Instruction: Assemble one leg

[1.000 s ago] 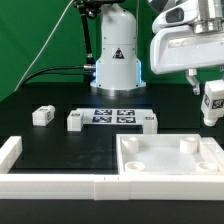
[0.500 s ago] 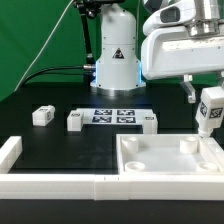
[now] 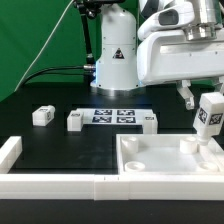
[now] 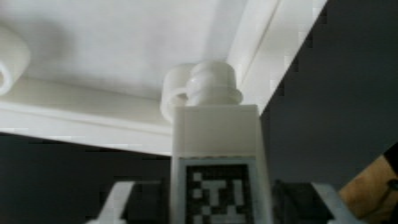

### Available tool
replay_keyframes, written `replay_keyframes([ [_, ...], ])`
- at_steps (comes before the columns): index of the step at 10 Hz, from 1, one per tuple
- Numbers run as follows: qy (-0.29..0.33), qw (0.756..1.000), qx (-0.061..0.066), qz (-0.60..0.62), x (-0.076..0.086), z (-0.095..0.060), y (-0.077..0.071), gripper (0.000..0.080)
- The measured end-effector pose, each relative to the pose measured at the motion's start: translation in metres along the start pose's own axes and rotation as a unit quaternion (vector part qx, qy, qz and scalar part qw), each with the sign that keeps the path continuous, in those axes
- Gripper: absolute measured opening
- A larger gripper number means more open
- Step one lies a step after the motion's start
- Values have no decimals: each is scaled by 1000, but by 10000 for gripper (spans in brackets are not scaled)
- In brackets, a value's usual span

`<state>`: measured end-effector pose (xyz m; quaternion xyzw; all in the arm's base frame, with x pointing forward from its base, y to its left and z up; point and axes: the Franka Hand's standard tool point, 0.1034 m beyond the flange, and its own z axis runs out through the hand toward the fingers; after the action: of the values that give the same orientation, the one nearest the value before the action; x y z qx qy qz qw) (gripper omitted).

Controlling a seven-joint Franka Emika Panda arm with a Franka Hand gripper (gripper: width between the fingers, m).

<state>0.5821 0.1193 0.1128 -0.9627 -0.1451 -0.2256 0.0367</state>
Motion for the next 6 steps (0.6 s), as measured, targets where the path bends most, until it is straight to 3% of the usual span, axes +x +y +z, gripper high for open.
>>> replay_keyframes([
  [1,-5,1000,-2,-8,-2,4,8,288],
  [3,4,1000,-5,-10,14,10,19,288],
  [6,22,1000,-7,-13,19,19,23,288],
])
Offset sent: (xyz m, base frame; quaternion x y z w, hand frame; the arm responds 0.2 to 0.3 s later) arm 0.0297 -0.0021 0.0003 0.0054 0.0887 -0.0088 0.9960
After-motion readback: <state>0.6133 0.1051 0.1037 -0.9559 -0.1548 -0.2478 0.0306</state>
